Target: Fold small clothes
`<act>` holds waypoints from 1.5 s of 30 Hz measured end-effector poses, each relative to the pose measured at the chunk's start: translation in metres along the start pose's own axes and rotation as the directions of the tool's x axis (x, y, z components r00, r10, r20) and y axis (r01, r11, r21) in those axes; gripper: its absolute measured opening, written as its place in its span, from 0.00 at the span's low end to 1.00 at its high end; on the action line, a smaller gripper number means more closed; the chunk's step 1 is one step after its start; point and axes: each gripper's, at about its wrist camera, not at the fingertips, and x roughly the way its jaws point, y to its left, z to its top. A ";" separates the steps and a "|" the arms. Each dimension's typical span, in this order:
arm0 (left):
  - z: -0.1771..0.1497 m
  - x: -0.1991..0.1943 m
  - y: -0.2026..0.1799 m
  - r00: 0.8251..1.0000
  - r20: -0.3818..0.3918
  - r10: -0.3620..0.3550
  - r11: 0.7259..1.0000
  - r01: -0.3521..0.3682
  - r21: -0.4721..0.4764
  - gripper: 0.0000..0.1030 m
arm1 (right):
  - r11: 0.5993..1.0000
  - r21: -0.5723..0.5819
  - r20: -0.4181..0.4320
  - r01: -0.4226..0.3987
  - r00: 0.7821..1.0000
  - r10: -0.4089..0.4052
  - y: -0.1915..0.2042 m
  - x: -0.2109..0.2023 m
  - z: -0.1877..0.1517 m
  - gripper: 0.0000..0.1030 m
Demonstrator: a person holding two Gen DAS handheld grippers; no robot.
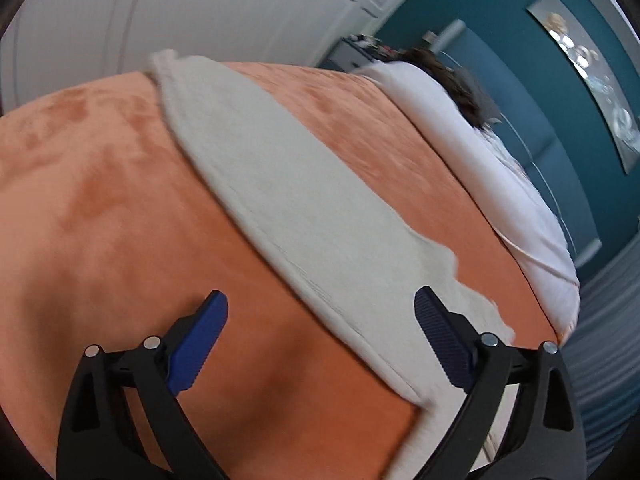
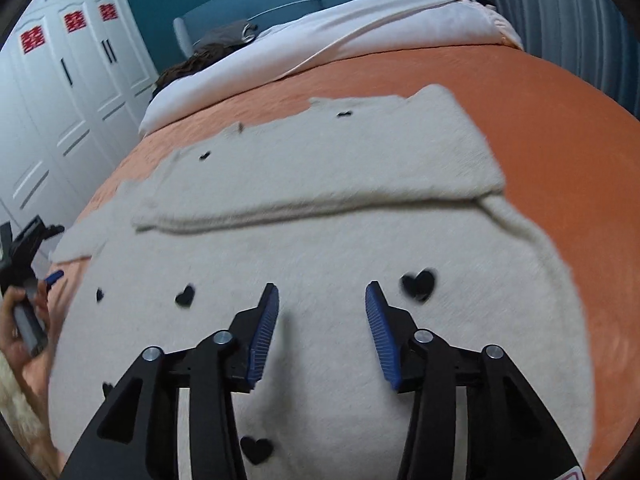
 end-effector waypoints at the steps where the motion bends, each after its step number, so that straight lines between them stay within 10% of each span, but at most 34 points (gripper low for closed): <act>1: 0.016 0.001 0.015 0.999 0.012 0.034 0.999 -0.034 -0.040 0.89 | 0.999 -0.024 0.010 0.037 0.999 -0.037 0.005 0.002 -0.004 0.50; 6: 0.079 0.019 0.066 0.997 0.053 0.055 0.983 -0.045 -0.176 0.89 | 0.999 -0.032 -0.001 0.022 1.000 -0.022 0.006 0.005 -0.004 0.60; 10: 0.103 0.043 0.048 0.991 0.013 0.130 0.991 -0.129 -0.041 0.86 | 0.999 -0.047 -0.011 0.016 1.000 -0.017 0.006 0.010 -0.003 0.66; 15: 0.123 0.060 0.044 0.991 -0.061 0.118 0.993 -0.119 -0.010 0.19 | 0.997 -0.068 -0.010 0.029 1.000 -0.030 0.009 0.010 -0.007 0.70; 22: 0.122 0.003 -0.030 0.988 0.002 -0.153 0.987 0.153 0.039 0.08 | 0.998 -0.055 -0.007 -0.007 1.000 0.006 0.004 0.009 -0.007 0.74; 27: 0.036 -0.072 -0.171 0.875 -0.125 -0.468 0.825 0.483 0.293 0.08 | 0.998 -0.042 -0.003 -0.036 0.999 0.036 0.001 0.007 -0.007 0.77; 30: -0.054 -0.085 -0.224 0.797 -0.281 -0.535 0.722 0.603 0.338 0.11 | 0.998 -0.033 -0.002 -0.049 0.999 0.049 -0.001 0.006 -0.006 0.77; 32: -0.130 -0.072 -0.240 0.762 -0.399 -0.510 0.711 0.635 0.302 0.22 | 0.998 -0.029 -0.003 -0.055 0.998 0.055 -0.002 0.006 -0.006 0.77; 34: -0.192 -0.053 -0.233 0.767 -0.470 -0.437 0.760 0.595 0.264 0.40 | 0.997 -0.022 -0.004 -0.068 0.998 0.067 -0.003 0.005 -0.005 0.77; 37: -0.242 -0.041 -0.207 0.788 -0.499 -0.359 0.818 0.524 0.238 0.43 | 0.996 -0.008 -0.004 -0.088 0.996 0.088 -0.005 0.004 -0.003 0.78; 45: -0.191 -0.058 -0.137 0.899 -0.309 -0.311 0.891 0.389 0.233 0.80 | 0.996 -0.032 0.034 -0.078 0.996 0.079 0.016 -0.007 0.060 0.78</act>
